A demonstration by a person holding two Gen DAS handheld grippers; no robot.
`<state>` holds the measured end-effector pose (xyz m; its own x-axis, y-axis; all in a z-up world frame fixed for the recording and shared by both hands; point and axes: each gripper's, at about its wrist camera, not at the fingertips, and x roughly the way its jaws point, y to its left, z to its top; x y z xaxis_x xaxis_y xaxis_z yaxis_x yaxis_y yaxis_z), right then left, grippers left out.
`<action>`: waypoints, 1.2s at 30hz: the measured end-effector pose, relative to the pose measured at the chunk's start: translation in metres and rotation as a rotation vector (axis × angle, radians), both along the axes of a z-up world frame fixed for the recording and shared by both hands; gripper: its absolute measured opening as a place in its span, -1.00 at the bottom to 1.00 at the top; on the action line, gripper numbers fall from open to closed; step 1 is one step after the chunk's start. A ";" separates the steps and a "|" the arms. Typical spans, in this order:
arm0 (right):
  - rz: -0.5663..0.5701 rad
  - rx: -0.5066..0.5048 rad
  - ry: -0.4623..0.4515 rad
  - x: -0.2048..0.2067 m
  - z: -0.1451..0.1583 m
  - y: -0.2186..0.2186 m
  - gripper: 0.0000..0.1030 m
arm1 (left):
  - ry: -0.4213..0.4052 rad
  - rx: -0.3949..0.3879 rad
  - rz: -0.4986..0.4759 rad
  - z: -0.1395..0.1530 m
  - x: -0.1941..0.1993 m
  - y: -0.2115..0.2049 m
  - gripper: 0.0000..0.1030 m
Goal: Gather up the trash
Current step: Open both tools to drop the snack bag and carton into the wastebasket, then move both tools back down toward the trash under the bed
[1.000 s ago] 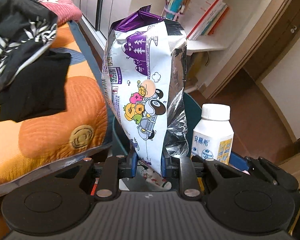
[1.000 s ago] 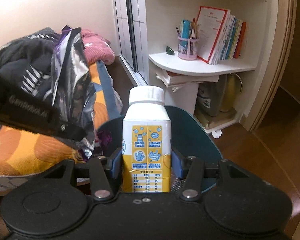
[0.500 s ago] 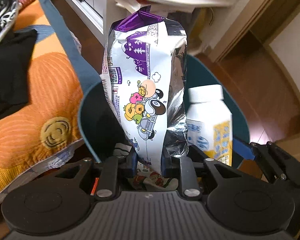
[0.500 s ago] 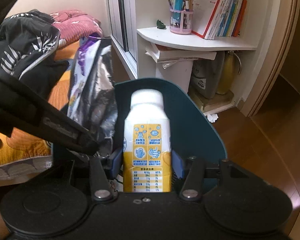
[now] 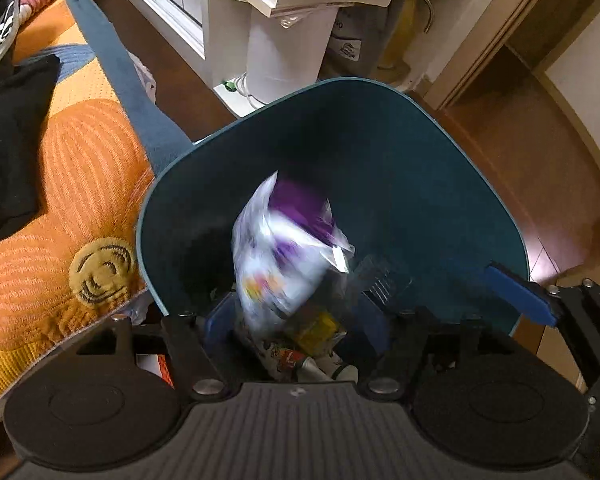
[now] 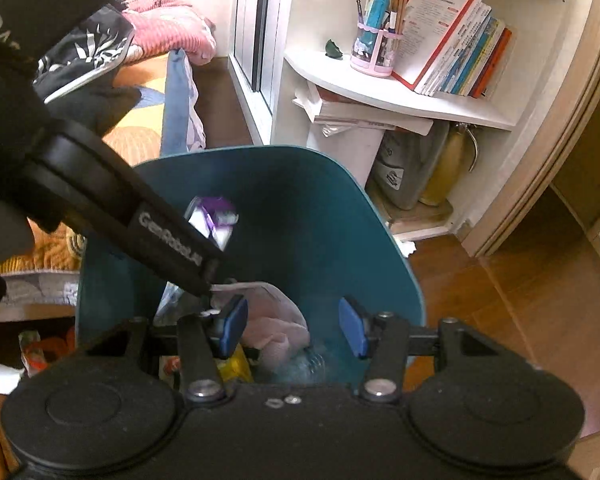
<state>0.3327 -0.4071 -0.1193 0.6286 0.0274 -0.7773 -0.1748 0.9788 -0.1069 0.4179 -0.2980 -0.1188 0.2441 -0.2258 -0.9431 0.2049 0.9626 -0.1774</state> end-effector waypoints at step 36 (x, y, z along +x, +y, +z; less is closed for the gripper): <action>0.146 0.246 -0.106 -0.101 0.117 0.080 0.00 | -0.228 -0.100 0.124 0.143 -0.150 0.157 0.33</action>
